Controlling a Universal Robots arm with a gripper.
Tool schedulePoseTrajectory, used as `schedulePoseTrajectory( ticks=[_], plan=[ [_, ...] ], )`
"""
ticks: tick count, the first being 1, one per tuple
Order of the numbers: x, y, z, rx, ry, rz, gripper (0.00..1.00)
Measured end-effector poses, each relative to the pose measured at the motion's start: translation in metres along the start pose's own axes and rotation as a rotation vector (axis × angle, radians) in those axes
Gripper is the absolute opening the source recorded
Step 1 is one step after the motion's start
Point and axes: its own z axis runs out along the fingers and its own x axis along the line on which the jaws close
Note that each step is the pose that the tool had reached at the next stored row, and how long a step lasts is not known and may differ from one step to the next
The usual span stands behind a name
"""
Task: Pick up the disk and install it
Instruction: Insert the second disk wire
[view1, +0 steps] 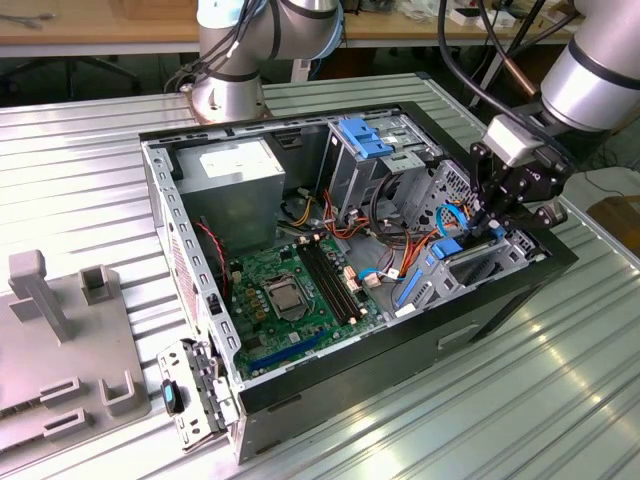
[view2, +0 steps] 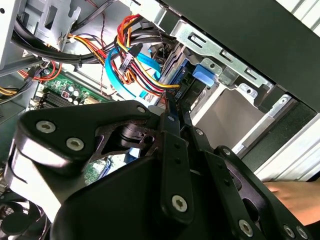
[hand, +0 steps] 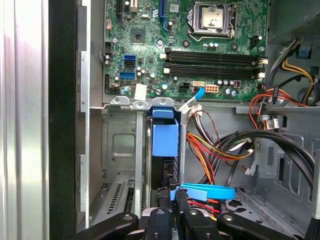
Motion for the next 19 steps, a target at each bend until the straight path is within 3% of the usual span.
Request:
schedulePoseTrajectory(
  ticks=[19],
  plan=[
    [0.001, 0.0003, 0.0042, -0.0001, 0.0004, 0.0, 0.16]
  ],
)
